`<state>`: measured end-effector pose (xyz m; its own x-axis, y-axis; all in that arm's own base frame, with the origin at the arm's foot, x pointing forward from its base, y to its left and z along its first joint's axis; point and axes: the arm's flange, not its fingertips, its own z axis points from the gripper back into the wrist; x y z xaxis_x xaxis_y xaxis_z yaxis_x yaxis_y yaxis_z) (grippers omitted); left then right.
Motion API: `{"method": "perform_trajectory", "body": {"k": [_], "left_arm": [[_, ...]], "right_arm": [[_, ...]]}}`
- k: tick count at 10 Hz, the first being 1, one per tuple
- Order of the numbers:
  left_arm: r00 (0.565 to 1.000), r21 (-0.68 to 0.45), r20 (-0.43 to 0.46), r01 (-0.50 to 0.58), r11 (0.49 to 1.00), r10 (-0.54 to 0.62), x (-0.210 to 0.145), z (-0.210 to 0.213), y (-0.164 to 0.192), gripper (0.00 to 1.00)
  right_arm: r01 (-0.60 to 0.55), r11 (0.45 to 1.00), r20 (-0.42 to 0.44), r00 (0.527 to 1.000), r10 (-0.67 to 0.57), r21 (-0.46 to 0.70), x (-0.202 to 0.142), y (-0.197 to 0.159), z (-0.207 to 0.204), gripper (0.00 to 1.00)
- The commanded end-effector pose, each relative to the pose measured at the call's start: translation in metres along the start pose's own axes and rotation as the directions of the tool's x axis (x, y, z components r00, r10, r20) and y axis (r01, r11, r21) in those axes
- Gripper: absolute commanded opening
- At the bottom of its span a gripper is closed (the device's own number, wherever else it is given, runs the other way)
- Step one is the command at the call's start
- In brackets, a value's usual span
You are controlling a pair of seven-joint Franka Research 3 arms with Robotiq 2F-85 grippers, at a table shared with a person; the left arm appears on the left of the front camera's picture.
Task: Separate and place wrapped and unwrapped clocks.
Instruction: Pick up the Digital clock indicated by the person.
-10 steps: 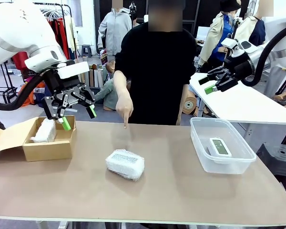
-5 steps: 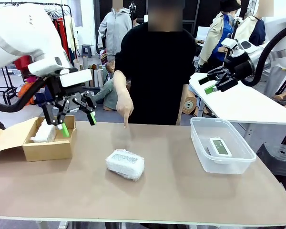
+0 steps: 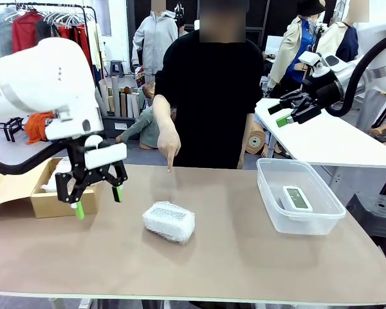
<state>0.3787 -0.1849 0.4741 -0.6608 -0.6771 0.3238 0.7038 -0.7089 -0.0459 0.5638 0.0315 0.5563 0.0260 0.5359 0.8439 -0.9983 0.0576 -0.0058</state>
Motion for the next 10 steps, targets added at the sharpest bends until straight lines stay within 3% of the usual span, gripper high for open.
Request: {"method": "perform_trajectory", "body": {"k": [1, 3, 6, 7, 10], "left_arm": [[0.981, 0.012, -0.194, -0.017, 1.0, 0.019, -0.001, -0.024, -0.002, 1.0], [0.95, 0.001, -0.287, -0.131, 0.991, 0.126, -0.017, -0.048, 0.016, 1.0], [0.897, 0.054, -0.346, -0.274, 0.96, 0.276, -0.043, -0.07, 0.05, 1.0], [0.889, 0.094, -0.343, -0.291, 0.952, 0.305, -0.052, -0.075, 0.063, 1.0], [0.809, 0.248, -0.372, -0.386, 0.888, 0.455, -0.058, -0.071, 0.093, 1.0]], "right_arm": [[-0.009, 1.0, 0.0, 1.0, 0.009, -0.002, 0.001, 0.001, 0.001, 1.0], [-0.009, 1.0, 0.0, 1.0, 0.009, -0.002, 0.001, 0.001, 0.001, 1.0], [-0.009, 1.0, 0.0, 1.0, 0.009, -0.002, 0.001, 0.001, 0.001, 1.0], [-0.009, 1.0, 0.0, 1.0, 0.009, -0.002, 0.001, 0.001, 0.001, 1.0], [-0.009, 1.0, 0.0, 1.0, 0.009, -0.002, 0.001, 0.001, 0.001, 1.0]]}}
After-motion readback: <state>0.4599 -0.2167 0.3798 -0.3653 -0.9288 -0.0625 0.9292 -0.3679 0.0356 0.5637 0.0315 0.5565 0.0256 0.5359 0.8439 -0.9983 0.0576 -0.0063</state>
